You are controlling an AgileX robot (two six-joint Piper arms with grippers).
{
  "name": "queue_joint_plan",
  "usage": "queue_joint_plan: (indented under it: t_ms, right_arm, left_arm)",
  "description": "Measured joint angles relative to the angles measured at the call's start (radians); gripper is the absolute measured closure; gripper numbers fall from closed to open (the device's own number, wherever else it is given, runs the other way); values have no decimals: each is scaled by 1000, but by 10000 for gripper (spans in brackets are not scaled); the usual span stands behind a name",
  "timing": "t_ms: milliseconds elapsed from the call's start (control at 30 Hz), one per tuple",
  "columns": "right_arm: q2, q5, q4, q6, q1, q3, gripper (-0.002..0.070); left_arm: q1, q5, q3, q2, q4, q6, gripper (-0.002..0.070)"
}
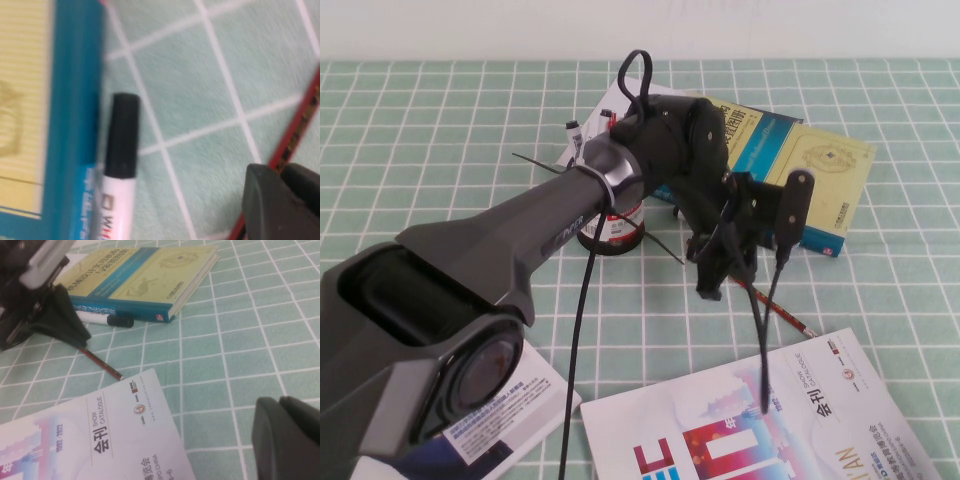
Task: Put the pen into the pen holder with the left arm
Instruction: Pick up the pen on the table
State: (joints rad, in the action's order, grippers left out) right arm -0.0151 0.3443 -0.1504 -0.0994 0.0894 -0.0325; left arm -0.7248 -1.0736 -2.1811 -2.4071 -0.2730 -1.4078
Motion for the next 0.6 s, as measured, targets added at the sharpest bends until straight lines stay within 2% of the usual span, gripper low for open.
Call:
queue_joint_plan:
  t_ms: [333, 600]
  right_arm:
    - [0, 0, 0, 0, 0, 0, 695]
    - [0, 0, 0, 0, 0, 0, 695]
  left_arm:
    - [0, 76, -8, 1, -47, 53, 638]
    - [0, 18, -13, -36, -27, 93, 631]
